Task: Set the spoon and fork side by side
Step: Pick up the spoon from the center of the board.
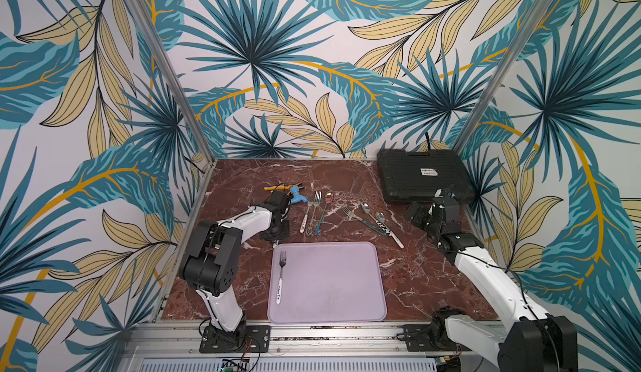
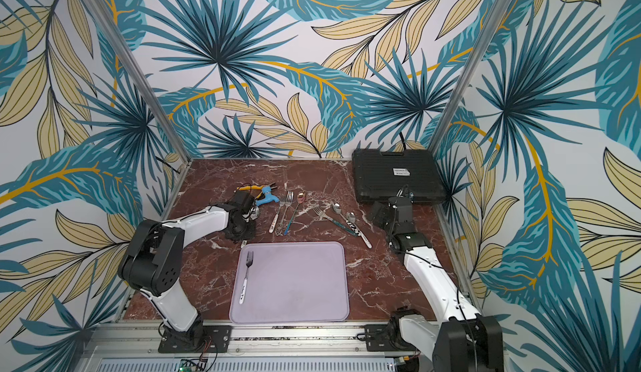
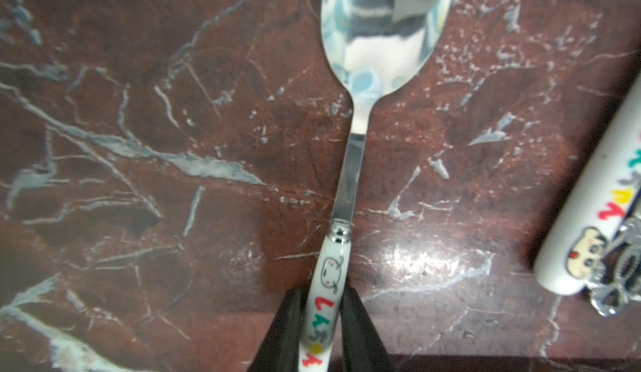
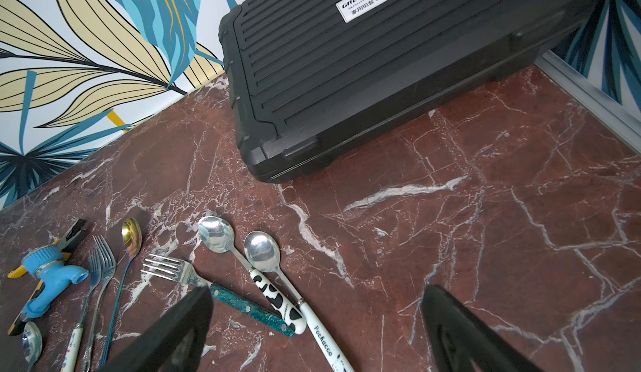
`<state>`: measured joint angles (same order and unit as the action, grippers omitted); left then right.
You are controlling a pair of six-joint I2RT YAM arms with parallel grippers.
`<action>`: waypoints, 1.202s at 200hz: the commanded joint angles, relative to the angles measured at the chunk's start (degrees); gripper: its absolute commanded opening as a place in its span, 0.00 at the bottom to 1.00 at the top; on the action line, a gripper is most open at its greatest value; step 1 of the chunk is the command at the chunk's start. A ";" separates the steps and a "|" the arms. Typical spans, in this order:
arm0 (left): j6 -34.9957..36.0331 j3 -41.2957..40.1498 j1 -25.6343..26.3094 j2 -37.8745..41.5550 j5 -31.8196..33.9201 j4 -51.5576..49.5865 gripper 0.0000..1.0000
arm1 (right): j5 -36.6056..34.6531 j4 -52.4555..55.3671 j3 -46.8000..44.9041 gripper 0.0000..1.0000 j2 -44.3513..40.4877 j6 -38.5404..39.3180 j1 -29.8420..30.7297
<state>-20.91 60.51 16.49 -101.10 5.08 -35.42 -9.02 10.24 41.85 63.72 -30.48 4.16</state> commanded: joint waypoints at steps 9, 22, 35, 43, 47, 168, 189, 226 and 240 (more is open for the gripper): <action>0.33 0.54 -0.50 -2.43 0.50 -2.00 0.12 | -0.92 0.50 -1.00 1.00 -0.97 -0.35 -0.12; 0.51 1.00 -0.54 -2.44 0.64 -2.70 0.07 | -0.94 0.53 -1.01 1.00 -0.88 -0.32 -0.12; 0.60 1.29 -0.54 -2.05 0.63 -2.89 0.03 | -0.92 0.50 -1.00 1.00 -0.88 -0.35 -0.12; 0.54 1.30 -0.53 -1.59 0.63 -2.91 0.02 | -0.93 0.55 -1.00 0.99 -0.83 -0.37 -0.13; 0.52 1.35 -0.50 -1.28 1.50 -3.00 0.02 | -0.93 0.56 -1.00 0.99 -0.87 -0.37 -0.12; 0.15 0.35 1.45 13.82 -0.87 -9.11 0.00 | -0.82 0.55 -0.88 1.00 -0.73 -0.59 -0.10; -1.41 -2.47 4.10 16.98 -1.82 -9.06 0.00 | -0.78 0.48 -0.86 0.99 -0.86 -0.61 -0.12; -6.78 -8.39 11.44 22.46 -1.38 -8.48 0.00 | -0.73 0.46 -0.80 1.00 -0.84 -0.63 -0.13; -9.20 -10.41 14.12 23.95 -1.56 -8.01 0.00 | -0.72 0.54 -0.74 1.00 -0.91 -0.66 -0.12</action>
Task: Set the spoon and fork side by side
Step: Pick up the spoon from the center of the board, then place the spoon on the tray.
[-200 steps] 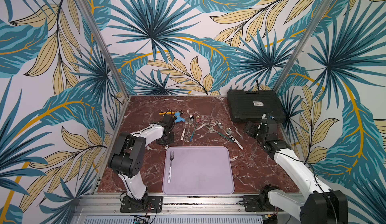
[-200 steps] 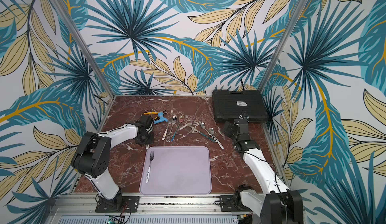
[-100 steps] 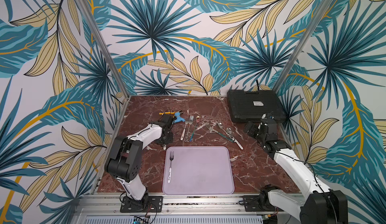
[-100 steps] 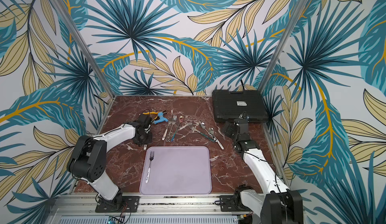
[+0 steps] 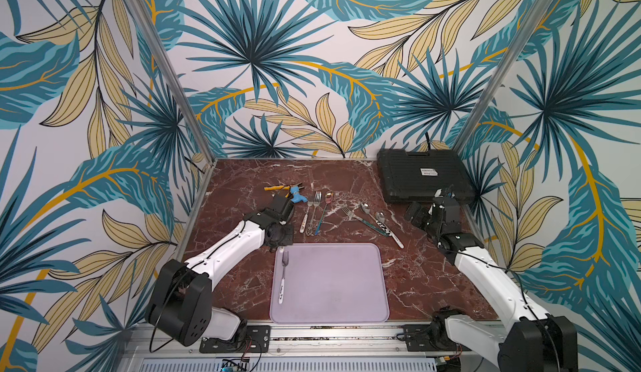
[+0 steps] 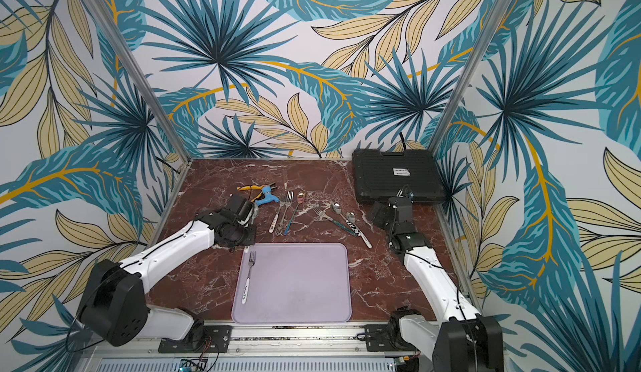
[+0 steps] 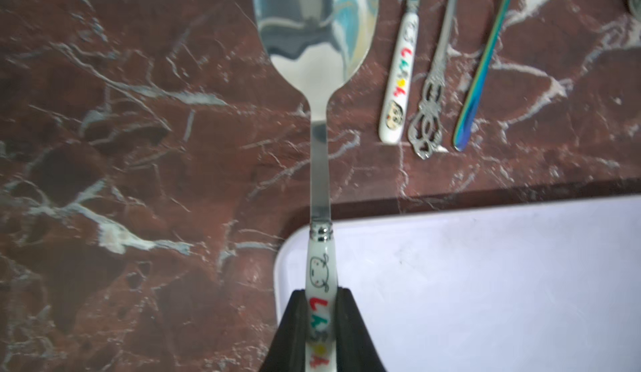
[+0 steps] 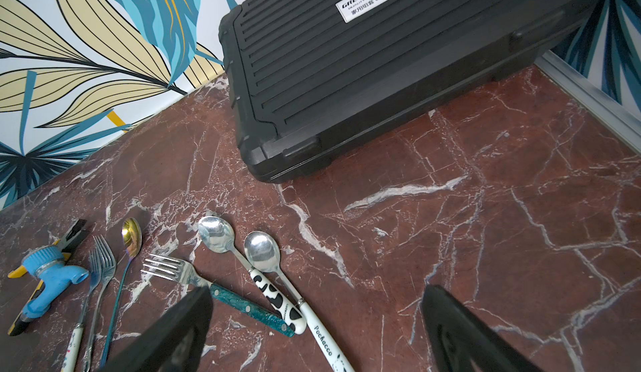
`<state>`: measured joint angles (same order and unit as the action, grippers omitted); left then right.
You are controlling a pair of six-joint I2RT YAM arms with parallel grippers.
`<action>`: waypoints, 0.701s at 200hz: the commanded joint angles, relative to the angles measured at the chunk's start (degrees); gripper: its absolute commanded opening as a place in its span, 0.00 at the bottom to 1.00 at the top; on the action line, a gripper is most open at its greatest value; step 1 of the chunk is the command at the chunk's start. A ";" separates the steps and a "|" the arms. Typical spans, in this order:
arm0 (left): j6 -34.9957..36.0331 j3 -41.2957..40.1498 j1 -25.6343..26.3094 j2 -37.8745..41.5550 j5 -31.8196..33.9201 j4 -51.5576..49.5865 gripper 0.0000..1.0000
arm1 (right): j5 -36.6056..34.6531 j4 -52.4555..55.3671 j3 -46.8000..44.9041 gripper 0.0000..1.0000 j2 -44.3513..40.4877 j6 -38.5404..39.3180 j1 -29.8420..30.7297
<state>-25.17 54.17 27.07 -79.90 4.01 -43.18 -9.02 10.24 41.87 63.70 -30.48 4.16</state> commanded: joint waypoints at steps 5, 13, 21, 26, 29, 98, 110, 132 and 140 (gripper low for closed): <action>-5.70 -4.61 4.56 3.15 -0.31 -0.28 0.00 | -0.71 0.54 -0.77 1.00 -0.89 -0.64 -0.12; -6.85 -5.23 6.29 3.80 0.31 -0.54 0.00 | -0.71 0.53 -0.76 0.99 -0.90 -0.65 -0.11; -8.06 -5.73 7.96 4.49 1.01 -1.10 0.00 | -0.57 0.53 -0.68 0.99 -0.81 -0.63 -0.12; -8.79 -6.11 8.83 4.85 1.34 -1.28 0.00 | -0.52 0.51 -0.72 0.99 -0.82 -0.61 -0.13; -9.21 -6.30 9.44 5.06 1.54 -1.41 0.00 | -0.53 0.55 -0.67 0.99 -0.86 -0.64 -0.11; -20.55 -13.01 16.88 8.14 4.25 -2.40 0.00 | -0.68 0.83 -0.73 1.00 -1.26 -0.62 -0.07; -22.02 -14.65 18.12 7.75 3.61 -0.76 0.00 | -0.65 0.75 -0.74 0.99 -1.26 -0.56 -0.12; -23.06 -16.54 20.34 6.15 2.49 2.39 0.00 | -0.49 0.53 -0.74 0.99 -1.13 -0.72 -0.11; -23.38 -16.69 21.27 5.45 2.49 2.80 0.00 | -0.45 0.63 -0.65 1.00 -1.07 -0.72 -0.09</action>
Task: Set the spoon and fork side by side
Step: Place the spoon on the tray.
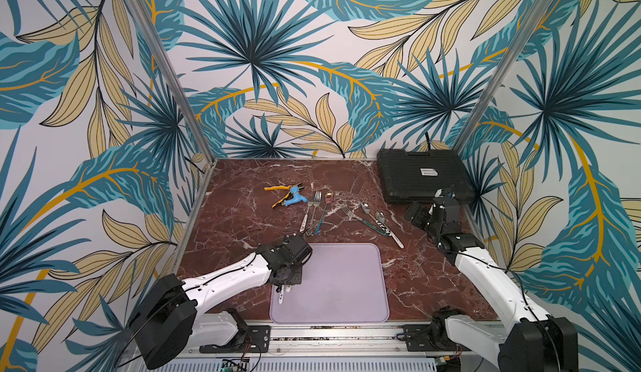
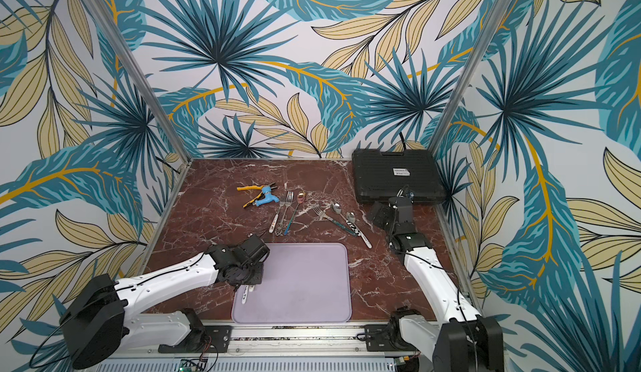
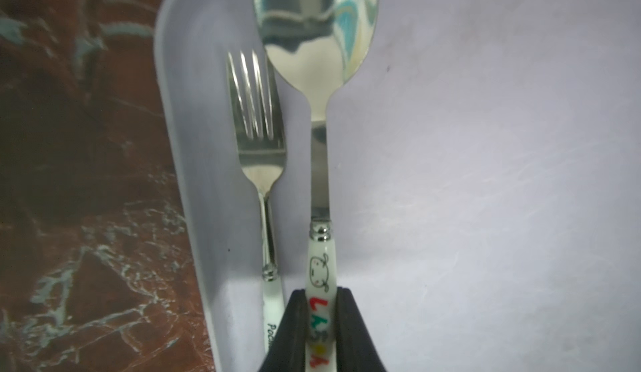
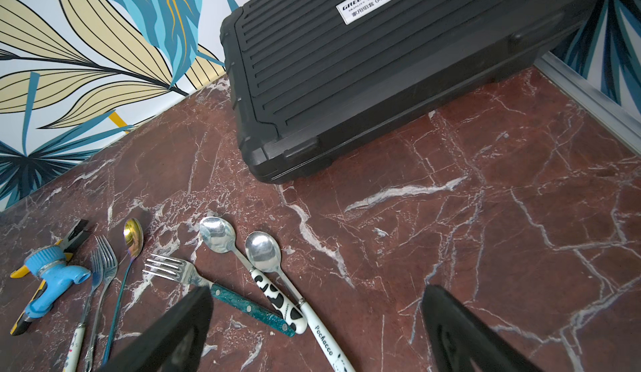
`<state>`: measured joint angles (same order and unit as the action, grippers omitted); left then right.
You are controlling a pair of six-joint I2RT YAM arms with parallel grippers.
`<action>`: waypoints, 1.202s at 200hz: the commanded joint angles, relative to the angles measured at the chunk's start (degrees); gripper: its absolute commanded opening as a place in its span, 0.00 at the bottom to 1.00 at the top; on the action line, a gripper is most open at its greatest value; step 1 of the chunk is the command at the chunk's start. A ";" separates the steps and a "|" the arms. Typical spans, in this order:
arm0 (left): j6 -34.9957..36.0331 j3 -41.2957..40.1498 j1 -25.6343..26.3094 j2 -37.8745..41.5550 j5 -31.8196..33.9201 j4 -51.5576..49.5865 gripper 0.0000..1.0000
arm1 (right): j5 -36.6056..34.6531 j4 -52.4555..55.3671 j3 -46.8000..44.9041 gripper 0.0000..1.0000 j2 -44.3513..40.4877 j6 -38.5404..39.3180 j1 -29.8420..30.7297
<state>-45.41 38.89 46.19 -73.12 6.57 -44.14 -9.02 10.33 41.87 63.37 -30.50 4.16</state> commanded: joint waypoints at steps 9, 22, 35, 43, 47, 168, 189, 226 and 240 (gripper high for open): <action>-3.37 -1.30 2.94 -2.03 0.02 3.90 0.00 | -0.40 0.56 -0.70 1.00 -0.78 -0.62 -0.12; -3.76 -1.18 3.80 -2.71 0.24 4.10 0.00 | -0.44 0.52 -0.71 0.99 -0.84 -0.64 -0.13; -4.14 -1.15 4.32 -3.14 0.37 4.27 0.00 | -0.46 0.56 -0.66 0.99 -0.93 -0.70 -0.12; -4.36 -1.18 4.50 -3.40 0.38 4.41 0.00 | -0.49 0.57 -0.68 1.00 -0.89 -0.70 -0.12; -4.54 -1.19 4.52 -3.55 0.34 4.33 0.00 | -0.48 0.59 -0.68 1.00 -0.92 -0.70 -0.12; -6.12 -2.69 4.53 -3.16 2.38 0.31 0.02 | -0.52 0.70 -0.87 0.99 -1.15 -0.66 -0.12; -6.33 -2.80 4.53 -3.60 2.49 0.24 0.05 | -0.49 0.82 -0.86 1.00 -1.15 -0.69 -0.11; -6.24 -2.61 4.52 -3.52 2.18 1.02 0.21 | -0.48 0.99 -0.71 0.99 -1.30 -0.70 -0.12; -6.17 -2.34 4.56 -2.87 2.22 0.75 0.27 | -0.56 1.18 -0.62 1.00 -1.28 -0.70 -0.10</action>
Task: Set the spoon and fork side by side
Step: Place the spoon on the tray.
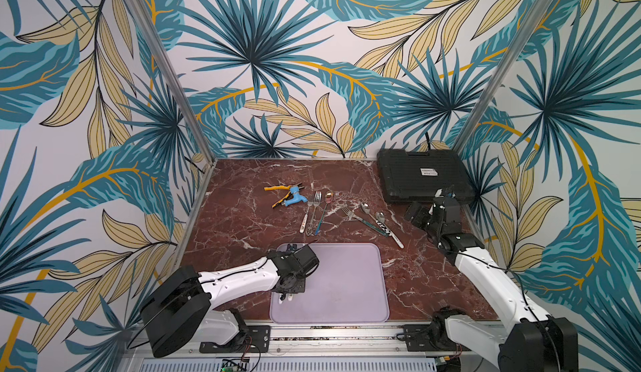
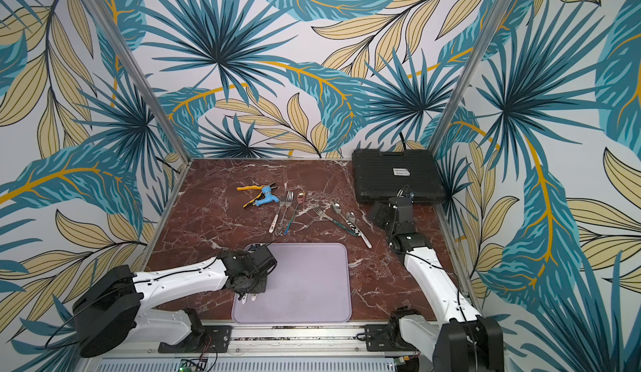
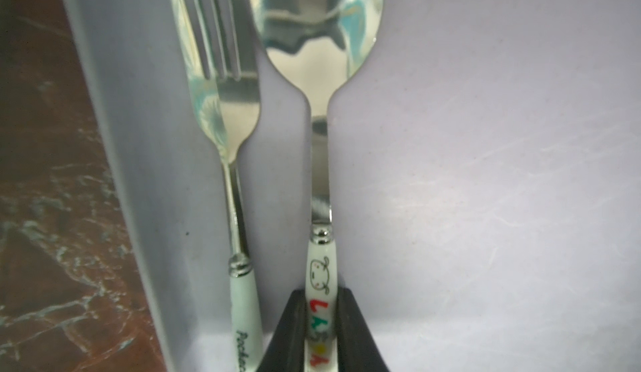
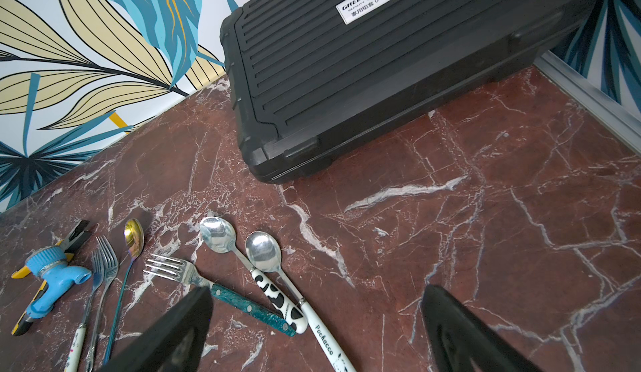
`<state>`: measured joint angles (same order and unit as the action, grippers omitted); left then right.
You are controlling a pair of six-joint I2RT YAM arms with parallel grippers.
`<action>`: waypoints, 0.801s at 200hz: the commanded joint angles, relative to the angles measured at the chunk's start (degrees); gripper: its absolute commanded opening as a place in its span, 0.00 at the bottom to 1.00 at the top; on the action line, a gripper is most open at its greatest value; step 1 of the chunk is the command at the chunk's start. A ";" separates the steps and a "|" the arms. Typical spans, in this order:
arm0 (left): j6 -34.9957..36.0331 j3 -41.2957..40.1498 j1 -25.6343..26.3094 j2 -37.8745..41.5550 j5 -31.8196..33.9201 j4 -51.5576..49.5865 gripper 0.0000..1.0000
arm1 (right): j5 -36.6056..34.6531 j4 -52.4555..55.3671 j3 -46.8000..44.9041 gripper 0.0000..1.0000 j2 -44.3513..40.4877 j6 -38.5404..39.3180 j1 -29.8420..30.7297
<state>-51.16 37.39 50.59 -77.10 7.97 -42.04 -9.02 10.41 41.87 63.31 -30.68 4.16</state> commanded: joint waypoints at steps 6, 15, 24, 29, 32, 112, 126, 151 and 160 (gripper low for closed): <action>-0.31 -0.59 0.16 1.45 0.80 -1.61 0.29 | -0.45 1.10 -0.61 0.99 -1.22 -0.52 -0.08; -0.22 -0.18 0.13 2.06 0.93 -2.20 0.32 | -0.48 1.12 -0.49 1.00 -1.20 -0.52 -0.12; -0.14 0.34 0.13 2.79 1.08 -2.90 0.35 | -0.54 1.11 -0.50 1.00 -1.21 -0.43 -0.11; 0.00 0.61 0.14 3.28 1.12 -3.25 0.36 | -0.59 1.06 -0.52 0.99 -1.22 -0.45 -0.10; 0.07 0.77 0.13 3.61 1.16 -3.43 0.37 | -0.57 1.08 -0.59 0.99 -1.22 -0.49 -0.12; 5.16 11.14 -1.48 6.58 3.50 -8.50 0.49 | -0.80 0.92 -0.53 0.99 -0.47 -0.40 -0.12; 6.63 13.18 -2.50 5.54 3.40 -8.45 0.50 | -0.78 0.90 -0.54 0.99 -0.46 -0.43 -0.12; 10.16 16.60 -5.10 2.74 2.58 -6.77 0.50 | -0.91 0.90 -0.52 0.99 -0.43 -0.44 -0.12; 11.40 18.00 -5.99 1.18 2.32 -6.08 0.50 | -1.02 0.92 -0.47 1.00 -0.46 -0.35 -0.12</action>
<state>-44.47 50.61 46.70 -72.93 10.09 -49.04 -9.04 10.61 41.87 63.31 -30.68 4.16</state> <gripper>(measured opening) 0.500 0.994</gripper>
